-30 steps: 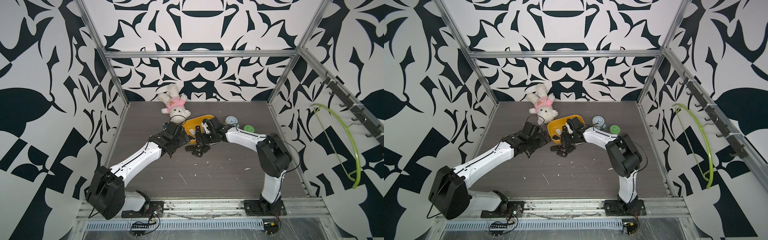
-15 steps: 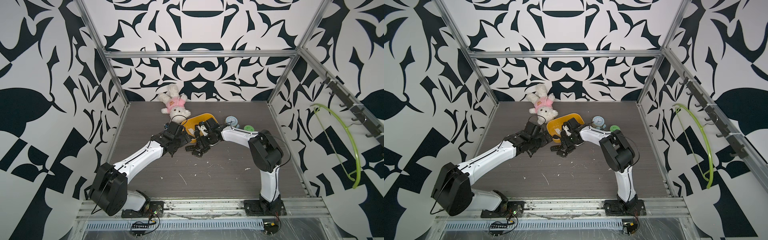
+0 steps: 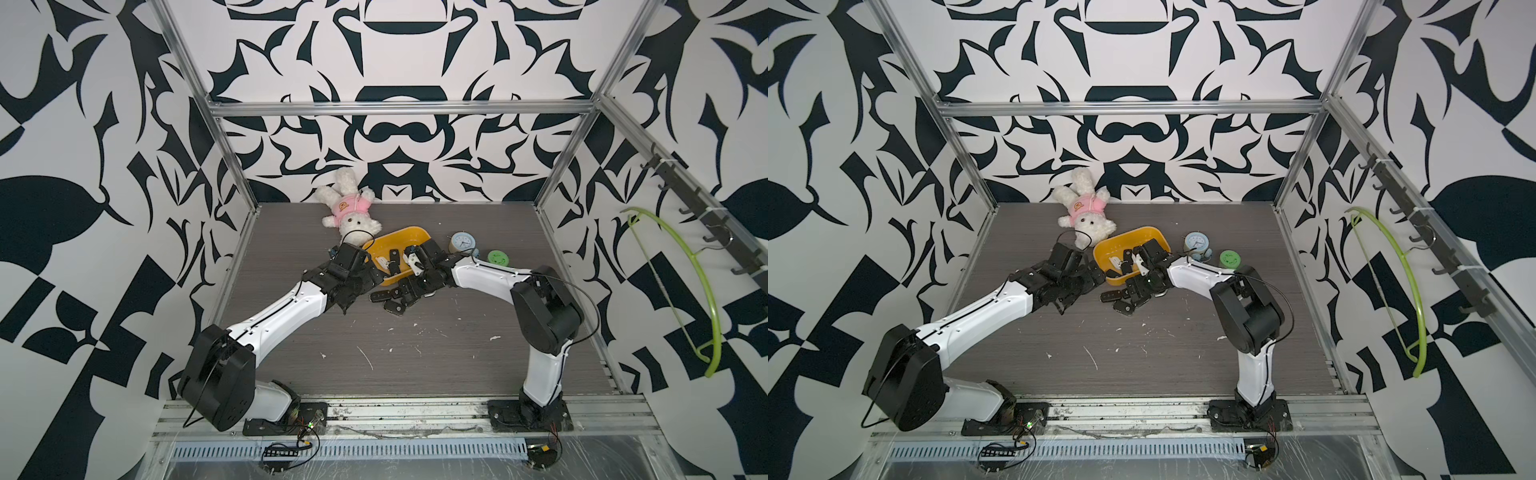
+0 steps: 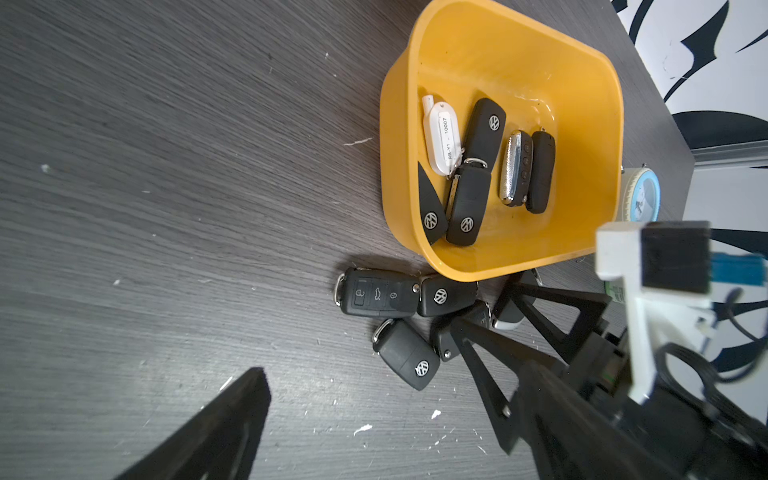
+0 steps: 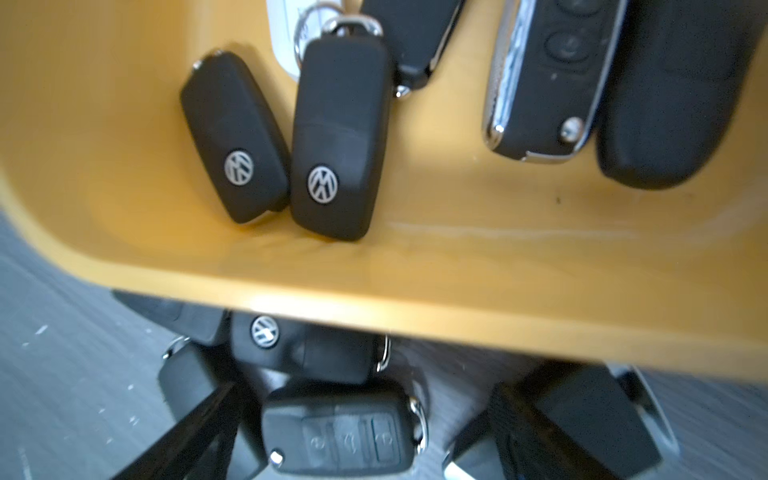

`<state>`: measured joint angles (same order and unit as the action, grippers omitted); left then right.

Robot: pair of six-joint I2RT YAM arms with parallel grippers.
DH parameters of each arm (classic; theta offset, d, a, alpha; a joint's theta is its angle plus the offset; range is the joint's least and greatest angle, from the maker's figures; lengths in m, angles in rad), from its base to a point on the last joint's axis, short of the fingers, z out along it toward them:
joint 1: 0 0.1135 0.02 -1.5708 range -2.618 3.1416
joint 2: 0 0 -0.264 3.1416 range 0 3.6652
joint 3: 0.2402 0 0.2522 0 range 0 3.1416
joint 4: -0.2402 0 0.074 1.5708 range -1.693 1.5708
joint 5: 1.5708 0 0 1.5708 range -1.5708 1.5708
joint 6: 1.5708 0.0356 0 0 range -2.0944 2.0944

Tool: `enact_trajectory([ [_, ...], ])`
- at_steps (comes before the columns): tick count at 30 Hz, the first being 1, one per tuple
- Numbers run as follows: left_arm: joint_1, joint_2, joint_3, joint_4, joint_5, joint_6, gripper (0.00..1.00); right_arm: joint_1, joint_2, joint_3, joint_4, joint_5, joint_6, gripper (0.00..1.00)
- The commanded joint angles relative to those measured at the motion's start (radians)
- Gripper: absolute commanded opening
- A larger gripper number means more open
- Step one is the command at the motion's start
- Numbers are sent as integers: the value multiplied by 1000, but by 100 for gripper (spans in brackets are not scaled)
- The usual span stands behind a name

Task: Place the car key into the storage box
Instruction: Pick up the car key from the center of the board.

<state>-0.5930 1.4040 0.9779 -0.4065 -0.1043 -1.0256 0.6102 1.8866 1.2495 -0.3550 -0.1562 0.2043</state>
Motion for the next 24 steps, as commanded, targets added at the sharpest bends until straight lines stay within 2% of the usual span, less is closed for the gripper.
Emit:
enact_trajectory([
  [1,5,13,28,8,14,-5,100,-4,-64,-4,11,-4,33,96],
  [5,5,13,33,7,17,-5,100,-4,-103,-11,-8,32,93,96],
  [13,5,6,33,0,11,-7,100,1,-186,-72,-111,283,365,90],
  [17,5,2,29,3,8,-7,99,0,-190,-92,-114,318,395,87],
  [21,5,0,25,5,15,-11,100,1,-140,-37,-147,332,384,83],
  [24,5,-5,18,8,18,-13,99,1,-86,13,-177,386,377,79],
])
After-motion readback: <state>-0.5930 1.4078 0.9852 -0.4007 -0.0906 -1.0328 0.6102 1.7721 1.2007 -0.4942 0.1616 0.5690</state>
